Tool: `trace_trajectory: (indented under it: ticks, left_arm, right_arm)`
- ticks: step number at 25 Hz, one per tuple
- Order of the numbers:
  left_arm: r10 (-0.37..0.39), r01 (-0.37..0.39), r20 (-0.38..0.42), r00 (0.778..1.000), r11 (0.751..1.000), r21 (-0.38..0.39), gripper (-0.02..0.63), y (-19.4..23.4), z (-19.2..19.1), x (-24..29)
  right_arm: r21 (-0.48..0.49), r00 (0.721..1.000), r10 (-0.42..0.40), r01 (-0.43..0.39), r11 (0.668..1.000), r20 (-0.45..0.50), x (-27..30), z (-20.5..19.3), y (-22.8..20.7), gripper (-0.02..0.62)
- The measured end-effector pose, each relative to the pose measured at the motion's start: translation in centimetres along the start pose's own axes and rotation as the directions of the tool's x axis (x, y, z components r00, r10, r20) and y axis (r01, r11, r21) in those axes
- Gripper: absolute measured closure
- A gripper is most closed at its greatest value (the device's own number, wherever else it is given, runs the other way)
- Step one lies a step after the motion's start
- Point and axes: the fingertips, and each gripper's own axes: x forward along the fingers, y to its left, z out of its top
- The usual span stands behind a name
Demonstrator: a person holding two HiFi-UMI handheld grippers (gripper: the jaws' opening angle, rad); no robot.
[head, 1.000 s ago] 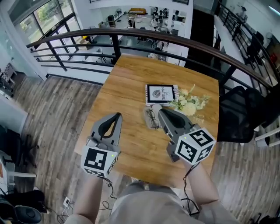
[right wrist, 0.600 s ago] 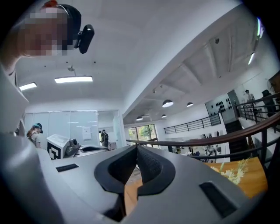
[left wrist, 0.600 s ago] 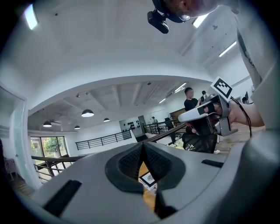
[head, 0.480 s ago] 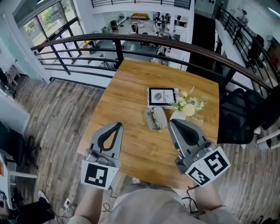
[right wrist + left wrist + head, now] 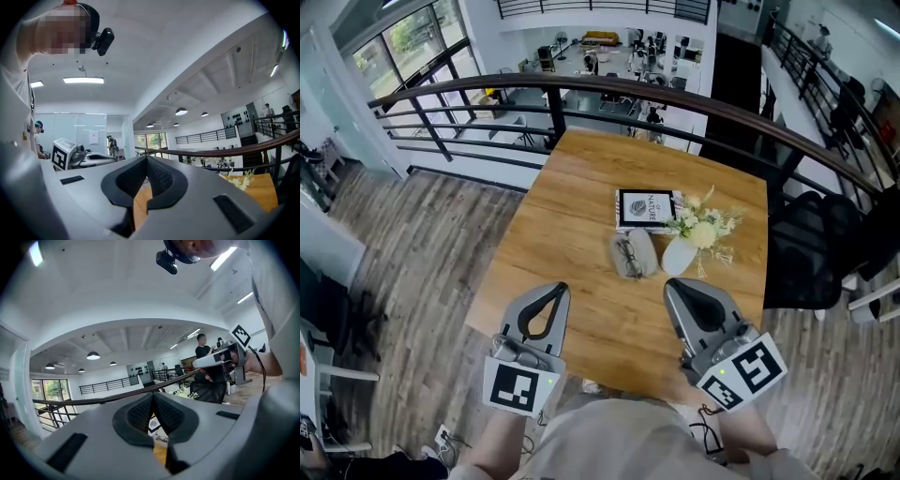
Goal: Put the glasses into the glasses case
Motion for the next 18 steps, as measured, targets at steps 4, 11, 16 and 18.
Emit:
trace_trajectory:
  ticks: [4,11,16,18]
  left_arm:
    - [-0.008,0.008,-0.031,0.999,1.000,-0.003,0.591,-0.8,-1.0,-0.3]
    - [-0.008,0.008,-0.057,0.998,1.000,0.004,0.591,-0.6,-2.0,-0.5]
    - [-0.012,0.012,-0.048,0.999,1.000,-0.002,0.591,-0.4,-2.2,-0.3]
    - [-0.013,0.013,-0.049,0.999,1.000,-0.002,0.591,-0.5,-2.2,-0.3]
  right_arm:
    - [0.012,1.000,-0.005,0.006,1.000,-0.009,-0.6,-0.7,0.1,0.569]
    - [0.013,1.000,0.003,-0.003,1.000,-0.013,-0.4,-1.1,0.4,0.569]
    - [0.009,1.000,0.005,-0.005,1.000,-0.021,0.0,-1.6,0.5,0.569]
    - [0.007,1.000,0.006,-0.006,1.000,-0.023,-0.1,-1.7,0.5,0.569]
